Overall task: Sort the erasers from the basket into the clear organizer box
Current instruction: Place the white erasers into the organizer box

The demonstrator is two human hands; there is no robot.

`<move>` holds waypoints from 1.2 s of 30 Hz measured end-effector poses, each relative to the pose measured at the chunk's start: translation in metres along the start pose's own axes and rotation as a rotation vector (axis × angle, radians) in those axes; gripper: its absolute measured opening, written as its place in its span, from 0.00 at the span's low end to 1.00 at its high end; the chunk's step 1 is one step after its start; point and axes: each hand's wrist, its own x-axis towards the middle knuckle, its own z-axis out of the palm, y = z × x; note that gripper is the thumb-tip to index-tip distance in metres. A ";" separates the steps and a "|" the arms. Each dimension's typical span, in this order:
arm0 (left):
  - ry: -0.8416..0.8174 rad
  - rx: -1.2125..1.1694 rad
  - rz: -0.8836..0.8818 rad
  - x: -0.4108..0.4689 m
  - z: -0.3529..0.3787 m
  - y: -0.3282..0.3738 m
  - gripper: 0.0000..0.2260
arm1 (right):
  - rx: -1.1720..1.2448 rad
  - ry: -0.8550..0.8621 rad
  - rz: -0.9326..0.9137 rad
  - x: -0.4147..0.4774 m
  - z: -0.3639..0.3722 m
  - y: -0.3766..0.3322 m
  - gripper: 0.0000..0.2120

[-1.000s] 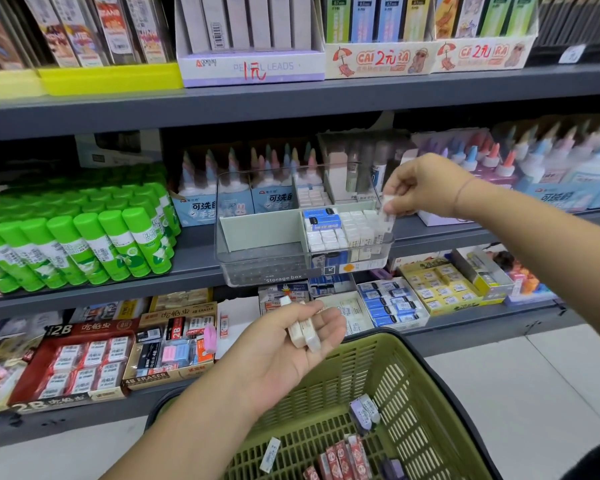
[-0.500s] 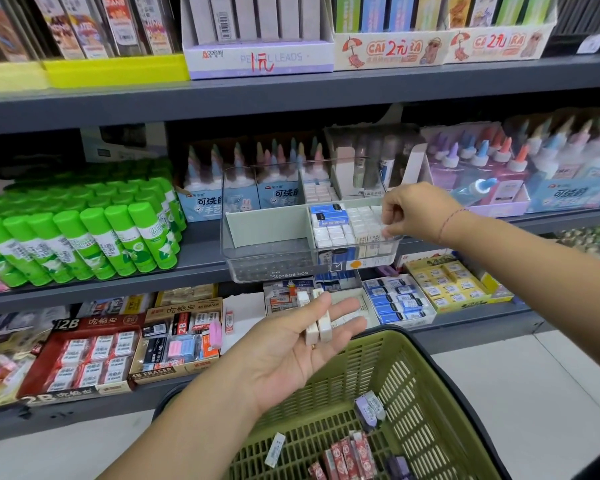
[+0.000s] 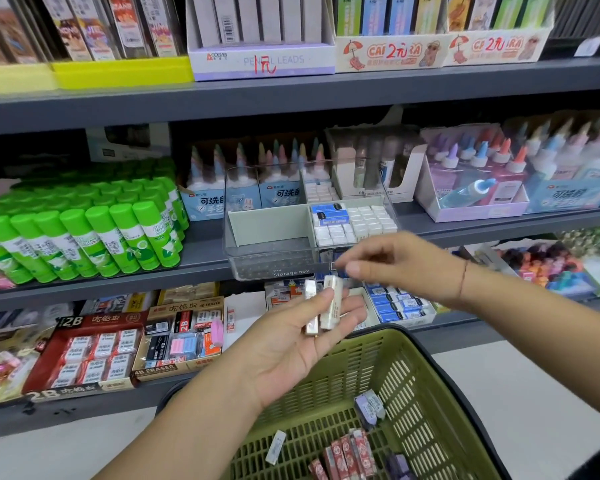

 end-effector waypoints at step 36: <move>0.199 0.310 -0.040 0.007 -0.009 0.013 0.10 | -1.142 0.040 -0.036 0.063 -0.067 -0.008 0.07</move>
